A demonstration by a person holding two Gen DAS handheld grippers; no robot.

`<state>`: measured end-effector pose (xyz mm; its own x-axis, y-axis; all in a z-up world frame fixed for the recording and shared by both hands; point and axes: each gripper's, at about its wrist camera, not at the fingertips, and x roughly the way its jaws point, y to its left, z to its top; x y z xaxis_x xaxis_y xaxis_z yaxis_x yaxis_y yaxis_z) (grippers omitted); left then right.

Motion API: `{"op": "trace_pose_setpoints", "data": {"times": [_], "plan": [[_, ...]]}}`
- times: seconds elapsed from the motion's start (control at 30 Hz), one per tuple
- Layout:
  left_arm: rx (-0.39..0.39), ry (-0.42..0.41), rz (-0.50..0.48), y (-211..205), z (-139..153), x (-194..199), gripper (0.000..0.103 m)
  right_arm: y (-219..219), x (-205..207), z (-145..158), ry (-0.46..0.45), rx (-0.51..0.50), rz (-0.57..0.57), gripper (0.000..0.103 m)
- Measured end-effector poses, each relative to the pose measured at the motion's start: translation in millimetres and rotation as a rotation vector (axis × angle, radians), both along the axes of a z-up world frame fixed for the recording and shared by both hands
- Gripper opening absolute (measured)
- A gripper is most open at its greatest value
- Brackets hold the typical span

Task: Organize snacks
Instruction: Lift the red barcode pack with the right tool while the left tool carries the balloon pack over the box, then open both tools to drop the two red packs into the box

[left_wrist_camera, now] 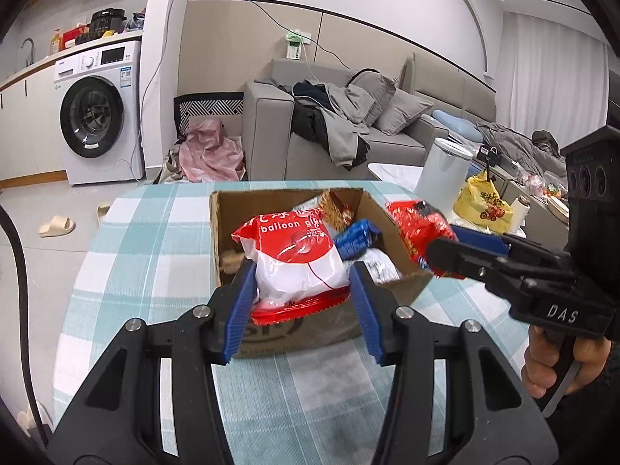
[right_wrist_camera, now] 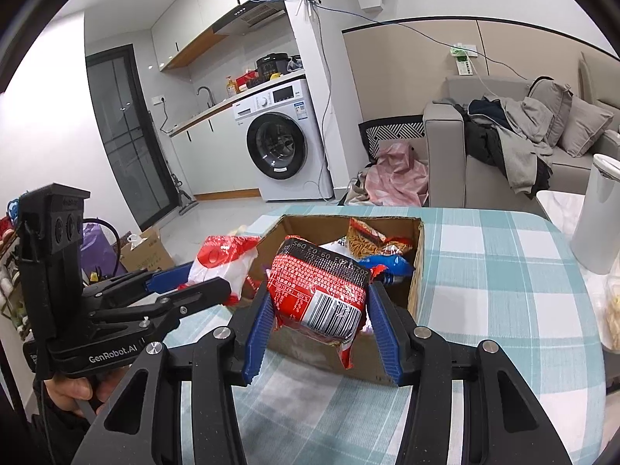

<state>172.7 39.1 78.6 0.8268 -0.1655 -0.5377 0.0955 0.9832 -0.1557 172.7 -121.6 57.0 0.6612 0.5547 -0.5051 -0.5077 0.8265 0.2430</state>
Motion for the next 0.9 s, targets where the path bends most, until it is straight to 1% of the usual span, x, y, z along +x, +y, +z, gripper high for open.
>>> {"op": "trace_pose_setpoints", "data": {"times": [0.17,0.27,0.4,0.47,0.77,0.9], "plan": [[0.005,0.003,0.024,3.6,-3.1,18.7,0.046,4.9,15.3,-3.6,0.031,0.002,-0.008,0.049],[0.009,0.015,0.032,4.1,-9.4,30.9,0.046,6.9,23.7,-7.3,0.045,0.005,-0.015,0.049],[-0.005,0.033,0.032,5.0,-17.8,45.4,0.046,11.2,33.3,-10.3,0.058,0.003,-0.020,0.049],[0.005,0.035,0.034,4.1,-21.5,51.9,0.046,14.2,37.2,-11.3,0.060,0.000,-0.023,0.049],[0.031,0.050,0.047,2.4,-36.4,72.9,0.046,22.0,58.3,-22.6,0.098,-0.021,-0.040,0.049],[0.031,0.051,0.044,2.9,-44.5,77.3,0.047,22.2,68.2,-28.4,0.126,-0.023,-0.059,0.049]]}}
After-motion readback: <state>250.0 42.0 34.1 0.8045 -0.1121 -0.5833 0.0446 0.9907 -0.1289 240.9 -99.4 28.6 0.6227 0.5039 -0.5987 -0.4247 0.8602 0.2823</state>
